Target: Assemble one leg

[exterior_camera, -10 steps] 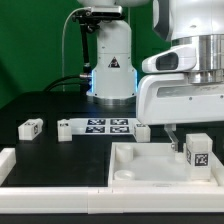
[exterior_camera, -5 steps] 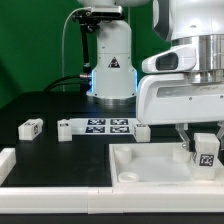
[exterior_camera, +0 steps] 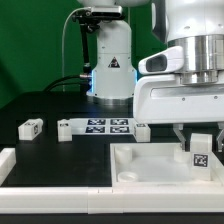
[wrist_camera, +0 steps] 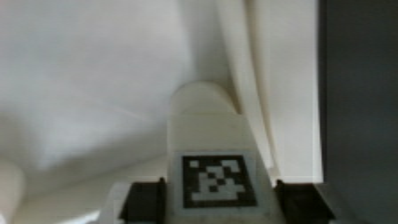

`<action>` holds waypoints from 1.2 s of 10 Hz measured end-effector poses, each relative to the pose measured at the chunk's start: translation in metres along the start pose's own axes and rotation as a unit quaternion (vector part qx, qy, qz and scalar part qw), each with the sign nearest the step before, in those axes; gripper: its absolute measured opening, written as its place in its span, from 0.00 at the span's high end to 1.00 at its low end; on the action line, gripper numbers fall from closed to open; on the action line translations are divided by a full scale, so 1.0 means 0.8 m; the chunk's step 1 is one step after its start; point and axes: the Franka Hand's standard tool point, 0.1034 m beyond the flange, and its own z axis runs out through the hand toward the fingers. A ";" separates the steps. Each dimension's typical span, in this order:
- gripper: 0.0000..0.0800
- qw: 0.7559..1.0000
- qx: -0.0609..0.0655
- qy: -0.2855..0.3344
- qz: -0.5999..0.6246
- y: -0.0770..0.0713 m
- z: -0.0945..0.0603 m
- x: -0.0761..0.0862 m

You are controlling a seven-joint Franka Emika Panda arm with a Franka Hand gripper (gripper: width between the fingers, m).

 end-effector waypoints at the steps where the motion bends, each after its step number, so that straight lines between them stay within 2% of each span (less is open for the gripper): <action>1: 0.63 0.997 0.000 0.003 0.079 -0.001 0.000 -0.001; 2: 0.63 0.991 -0.002 0.007 0.133 -0.002 -0.001 -0.001; 4: 0.63 0.964 0.002 0.009 0.264 -0.005 -0.004 -0.002; 5: 0.63 0.959 0.004 0.009 0.283 -0.005 -0.004 0.000; 6: 0.63 0.942 0.007 0.007 0.334 -0.006 -0.005 0.001; 7: 0.59 0.937 0.009 0.006 0.350 -0.007 -0.005 0.000; 8: 0.42 0.942 0.009 0.006 0.334 -0.007 -0.005 0.000; 9: 0.42 0.947 0.009 0.006 0.321 -0.007 -0.005 0.000; 10: 0.24 0.950 0.009 0.007 0.311 -0.007 -0.005 0.000; 11: 0.21 0.960 0.009 0.008 0.278 -0.007 -0.005 0.000; 12: 0.21 0.981 0.006 0.010 0.195 -0.007 -0.006 0.001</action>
Offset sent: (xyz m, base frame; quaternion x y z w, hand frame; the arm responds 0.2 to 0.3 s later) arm -0.0023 0.0029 -0.0055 -0.0143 -0.0041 0.3937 0.9191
